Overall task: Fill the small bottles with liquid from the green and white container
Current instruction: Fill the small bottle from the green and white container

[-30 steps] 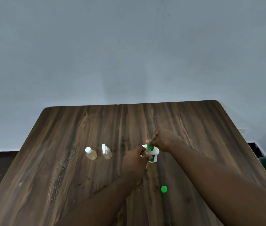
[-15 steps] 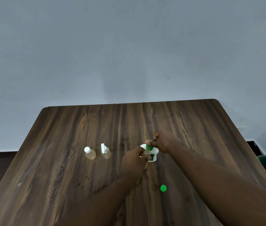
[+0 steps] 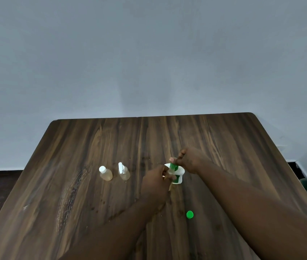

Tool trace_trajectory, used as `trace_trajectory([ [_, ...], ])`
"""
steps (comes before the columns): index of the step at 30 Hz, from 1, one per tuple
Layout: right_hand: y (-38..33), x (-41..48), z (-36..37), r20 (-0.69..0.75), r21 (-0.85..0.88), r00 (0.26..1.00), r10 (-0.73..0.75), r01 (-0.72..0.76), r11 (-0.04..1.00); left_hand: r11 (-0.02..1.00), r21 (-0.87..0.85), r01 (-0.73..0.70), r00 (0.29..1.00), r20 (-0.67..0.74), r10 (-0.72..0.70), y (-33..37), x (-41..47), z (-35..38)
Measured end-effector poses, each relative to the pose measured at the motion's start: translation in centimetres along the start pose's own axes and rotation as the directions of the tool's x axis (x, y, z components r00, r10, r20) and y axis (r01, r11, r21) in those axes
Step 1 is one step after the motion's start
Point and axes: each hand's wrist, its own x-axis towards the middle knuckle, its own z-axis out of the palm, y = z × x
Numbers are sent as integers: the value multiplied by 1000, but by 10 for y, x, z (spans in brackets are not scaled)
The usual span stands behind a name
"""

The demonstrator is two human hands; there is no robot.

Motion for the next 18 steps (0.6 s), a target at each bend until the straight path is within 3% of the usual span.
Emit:
trace_trajectory([
  [18,-4,-1,-7,7,-23,1000,-17,17,1000,1000,-9,4,1000,26,-4,5,-1,-1],
])
